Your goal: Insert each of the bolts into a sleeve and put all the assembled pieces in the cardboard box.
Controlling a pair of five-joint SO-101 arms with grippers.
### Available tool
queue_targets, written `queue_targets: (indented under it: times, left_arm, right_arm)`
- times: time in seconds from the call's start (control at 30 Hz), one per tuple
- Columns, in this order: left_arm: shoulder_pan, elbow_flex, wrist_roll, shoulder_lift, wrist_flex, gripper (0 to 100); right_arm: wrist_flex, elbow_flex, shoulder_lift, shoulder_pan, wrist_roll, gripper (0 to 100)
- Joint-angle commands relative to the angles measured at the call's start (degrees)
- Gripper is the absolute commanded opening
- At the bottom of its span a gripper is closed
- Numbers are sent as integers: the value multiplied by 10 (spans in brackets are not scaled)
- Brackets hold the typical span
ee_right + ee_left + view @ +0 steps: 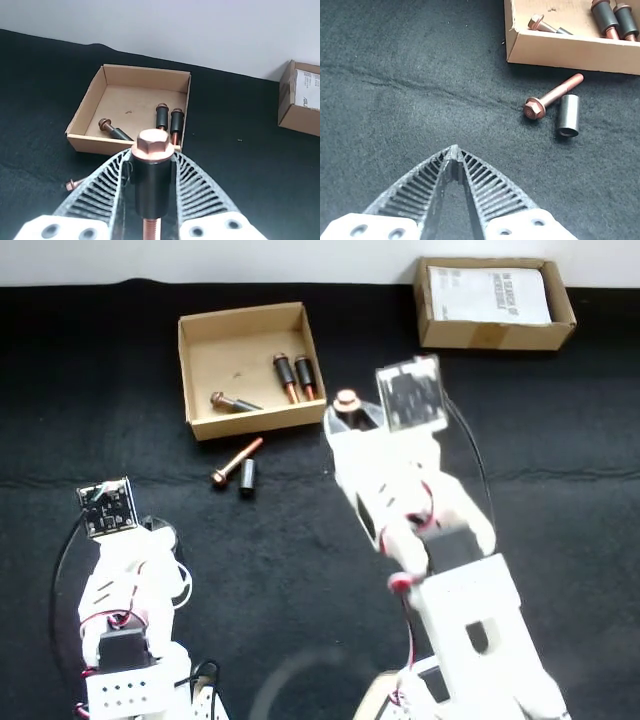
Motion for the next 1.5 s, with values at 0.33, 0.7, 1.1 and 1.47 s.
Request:
queue_targets:
  times: [0.33,0.7,1.1,1.47]
  left_arm:
    - [6,11,-2,-2,2,9]
    - [5,11,-3,-2,2,9]
    - [5,11,-3,-2,2,9]
    - [4,11,-4,-2,2,10]
  right_arm:
    - [1,-283,314,-4,1,8]
    - [119,-575,564,-30,2,8]
    - [202,-975,869,-79,9,12]
    - [105,-1162,1076,-77,30,12]
